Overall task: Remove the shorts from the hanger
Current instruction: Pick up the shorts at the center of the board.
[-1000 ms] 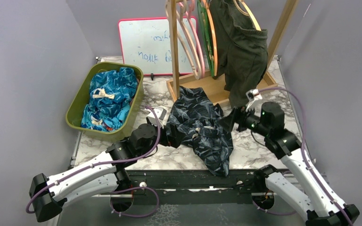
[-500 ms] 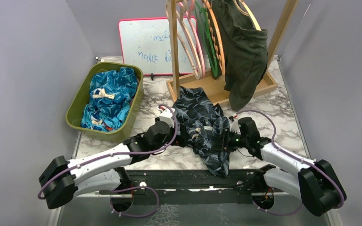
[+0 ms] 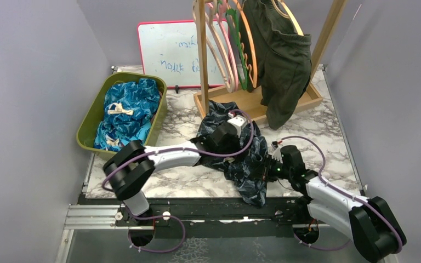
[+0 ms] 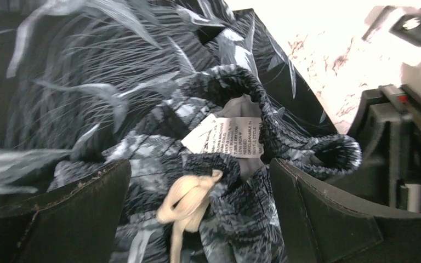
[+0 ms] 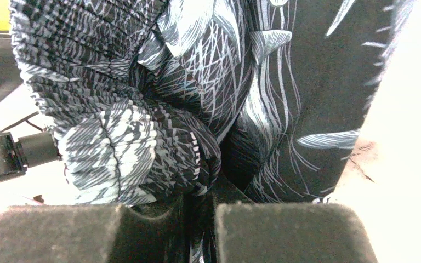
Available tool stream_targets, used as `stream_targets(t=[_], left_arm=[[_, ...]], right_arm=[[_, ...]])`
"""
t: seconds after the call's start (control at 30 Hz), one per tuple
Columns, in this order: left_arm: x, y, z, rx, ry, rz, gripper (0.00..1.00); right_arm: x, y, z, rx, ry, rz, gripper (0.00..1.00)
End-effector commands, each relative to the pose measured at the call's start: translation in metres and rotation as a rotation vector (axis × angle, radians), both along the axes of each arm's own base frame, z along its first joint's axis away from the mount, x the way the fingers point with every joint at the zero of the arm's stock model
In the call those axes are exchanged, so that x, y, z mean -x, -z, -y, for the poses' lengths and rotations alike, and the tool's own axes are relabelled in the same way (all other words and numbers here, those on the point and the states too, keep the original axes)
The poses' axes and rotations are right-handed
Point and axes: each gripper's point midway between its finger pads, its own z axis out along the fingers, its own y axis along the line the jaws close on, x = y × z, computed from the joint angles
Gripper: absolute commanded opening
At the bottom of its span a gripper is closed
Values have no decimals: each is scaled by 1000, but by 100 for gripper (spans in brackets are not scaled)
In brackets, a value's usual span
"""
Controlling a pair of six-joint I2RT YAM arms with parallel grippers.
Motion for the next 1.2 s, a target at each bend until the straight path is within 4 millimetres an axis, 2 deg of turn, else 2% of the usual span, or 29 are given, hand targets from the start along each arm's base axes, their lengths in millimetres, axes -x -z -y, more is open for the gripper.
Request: stream_targets(t=[0.0,0.1,0.3,0.43,0.5,0.57,0.67,0.73,0.87,0.93,1.0,1.03,1.17], left_arm=[[12,30,25,-36,145,-88,99],[17,39,29,-32,172,-120,99],[51,50,36,7,338,-214,99],[74,48,34,59,442,-235,99],[83,54,31,48,488,-258,99],[78,70,25,-21,453,-276,99],[52,89,12,-148,304,-258,97],[37,92,7,-185,216,-228,87],[9,91,-11,-250,35,-152,57],[-1,83,-17,-260,-26,-108,35],[-8,66,-18,-242,-62,-60,12],[-10,54,-17,-228,-69,-29,9],[-18,-4,-15,-158,-89,121,8]], right_arm=[[0,7,10,39,62,-2,14],[0,7,11,43,65,0,16],[-3,10,13,65,81,-14,17],[-12,9,17,82,129,-7,14],[-17,5,15,76,129,16,14],[-22,-2,10,63,102,43,14],[-24,-9,8,68,87,47,17],[-24,-12,12,81,104,40,22],[-24,-26,19,86,151,68,38],[-23,-33,23,88,174,84,46],[-22,-37,29,100,203,93,51],[-21,-39,32,104,221,99,52],[-22,-48,36,77,254,141,55]])
